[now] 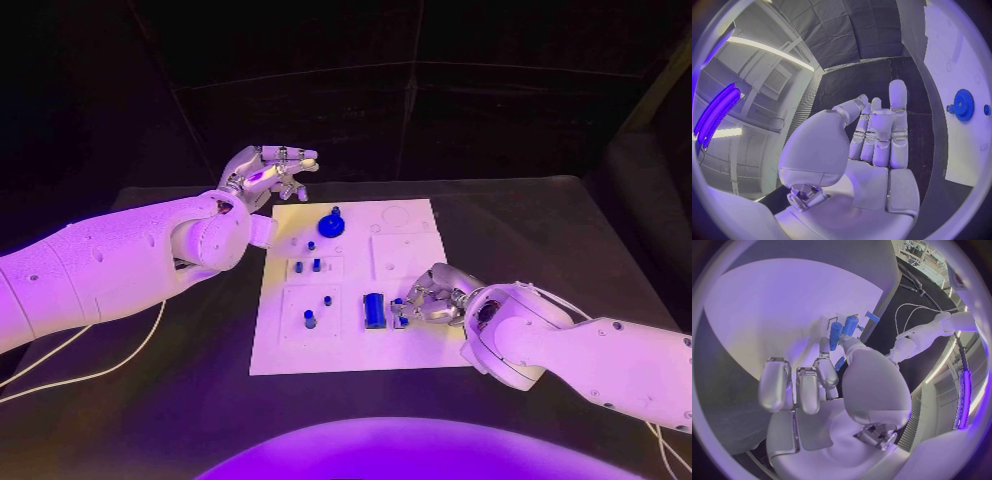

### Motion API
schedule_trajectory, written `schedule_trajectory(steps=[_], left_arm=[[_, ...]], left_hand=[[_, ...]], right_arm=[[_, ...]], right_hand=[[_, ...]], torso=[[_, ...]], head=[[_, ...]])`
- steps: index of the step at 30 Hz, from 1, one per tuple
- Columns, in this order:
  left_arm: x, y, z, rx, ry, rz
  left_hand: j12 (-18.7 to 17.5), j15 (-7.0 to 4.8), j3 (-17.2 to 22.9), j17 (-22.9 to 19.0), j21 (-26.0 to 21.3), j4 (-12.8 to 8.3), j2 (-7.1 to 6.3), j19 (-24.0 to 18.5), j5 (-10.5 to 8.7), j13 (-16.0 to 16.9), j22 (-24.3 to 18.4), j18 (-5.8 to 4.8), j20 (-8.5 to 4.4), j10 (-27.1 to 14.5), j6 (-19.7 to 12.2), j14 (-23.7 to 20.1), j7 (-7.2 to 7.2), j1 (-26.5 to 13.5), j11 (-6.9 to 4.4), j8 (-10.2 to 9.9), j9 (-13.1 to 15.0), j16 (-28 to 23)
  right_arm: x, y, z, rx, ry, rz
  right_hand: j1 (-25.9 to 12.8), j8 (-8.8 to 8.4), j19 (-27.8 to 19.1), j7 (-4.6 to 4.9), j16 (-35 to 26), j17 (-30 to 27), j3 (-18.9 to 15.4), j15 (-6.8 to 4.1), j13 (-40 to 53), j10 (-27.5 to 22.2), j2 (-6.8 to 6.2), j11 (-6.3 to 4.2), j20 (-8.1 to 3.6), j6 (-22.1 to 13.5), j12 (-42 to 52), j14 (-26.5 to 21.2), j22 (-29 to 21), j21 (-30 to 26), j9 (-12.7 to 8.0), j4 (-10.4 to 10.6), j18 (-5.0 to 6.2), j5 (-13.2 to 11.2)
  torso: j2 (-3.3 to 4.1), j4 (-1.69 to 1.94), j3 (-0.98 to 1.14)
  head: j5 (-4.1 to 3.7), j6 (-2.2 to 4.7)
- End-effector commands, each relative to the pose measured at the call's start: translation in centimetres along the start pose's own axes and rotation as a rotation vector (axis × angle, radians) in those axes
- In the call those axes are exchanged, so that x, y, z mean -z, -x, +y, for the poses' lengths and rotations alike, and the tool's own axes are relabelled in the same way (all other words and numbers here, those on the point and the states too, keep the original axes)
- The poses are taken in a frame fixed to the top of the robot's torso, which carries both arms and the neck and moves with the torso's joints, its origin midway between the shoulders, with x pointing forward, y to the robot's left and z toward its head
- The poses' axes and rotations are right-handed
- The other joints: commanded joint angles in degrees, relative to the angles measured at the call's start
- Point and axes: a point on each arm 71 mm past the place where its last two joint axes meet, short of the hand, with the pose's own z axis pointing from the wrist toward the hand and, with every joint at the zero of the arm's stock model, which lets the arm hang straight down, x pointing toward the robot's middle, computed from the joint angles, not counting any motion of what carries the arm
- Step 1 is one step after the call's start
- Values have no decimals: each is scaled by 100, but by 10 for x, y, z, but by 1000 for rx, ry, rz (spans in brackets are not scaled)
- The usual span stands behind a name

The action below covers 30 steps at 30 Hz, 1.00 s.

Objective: Assemble the parts on the task board

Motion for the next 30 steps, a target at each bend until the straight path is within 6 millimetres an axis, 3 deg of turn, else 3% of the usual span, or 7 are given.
schedule_trajectory(steps=[1, 8, 11, 18, 21, 30], left_arm=[[0, -1, -1, 6, -4, 13], [0, -1, -1, 6, -4, 13], [0, -1, -1, 6, -4, 12], [0, -1, -1, 6, -3, 12], [1, 0, -1, 5, -3, 11], [1, 1, -1, 5, -2, 10]], left_hand=[[39, 21, -10, -4, -39, 7, 22, -8, 31, -4, -5, 35, 33, -23, -36, -8, -10, -51, 2, 25, 5, 28], [39, 21, -10, -4, -39, 7, 22, -8, 31, -4, -5, 35, 33, -23, -36, -8, -10, -51, 2, 25, 5, 28], [39, 21, -10, -4, -39, 7, 22, -8, 31, -4, -5, 35, 33, -23, -36, -8, -10, -51, 2, 25, 5, 28], [41, 22, -14, -7, -41, 14, 26, -8, 32, -4, -7, 35, 34, -29, -41, -10, -11, -57, 2, 25, 4, 29], [44, 23, -19, -11, -44, 22, 30, -7, 33, -5, -9, 35, 35, -36, -47, -12, -11, -64, 2, 24, 3, 29], [44, 23, -19, -11, -44, 22, 30, -7, 33, -5, -9, 35, 35, -36, -47, -12, -11, -64, 2, 24, 3, 29]], right_arm=[[0, -1, 1, 19, 2, 15], [-1, 0, 1, 38, -1, 5], [-1, 0, 1, 46, 0, 0], [-1, 2, 1, 54, 2, -14], [-1, 2, 1, 54, 3, -20], [4, 3, 0, 71, 28, -5]], right_hand=[[-88, -19, 15, 42, 10, 697, -88, -27, 6, 28, -6, 13, -21, -8, 22, 436, 8, 8, 7, 14, -73, 21], [-214, -34, -8, 56, -25, 646, -359, -17, -46, -10, -8, 26, -13, -22, -39, 424, -48, -35, 14, 77, -62, -32], [-295, -41, -19, 67, -41, 625, -551, -6, -70, -28, 0, 37, -5, -31, -67, 419, -76, -58, 19, 135, -57, -401], [-327, -61, -44, 80, -78, 577, -921, 6, -124, -74, 48, 52, 9, -66, -130, 409, -143, -114, 31, 237, -42, -928], [-352, -64, -47, 81, -87, 569, -1171, 9, -137, -88, 85, 55, 12, -81, -145, 409, -154, -128, 42, 354, -40, -1402], [-64, -58, -47, 83, -95, 563, -1364, 9, -134, -93, 173, 57, 12, -88, -145, 409, -159, -138, 61, 295, -38, -1469]], torso=[[0, 2, -1], [-4, -1, 0], [-1, -2, 1], [-1, -2, 0], [0, -3, 1], [-3, 1, 5]], head=[[17, -13], [39, -16], [37, -16], [26, -13], [27, -18], [13, -20]])
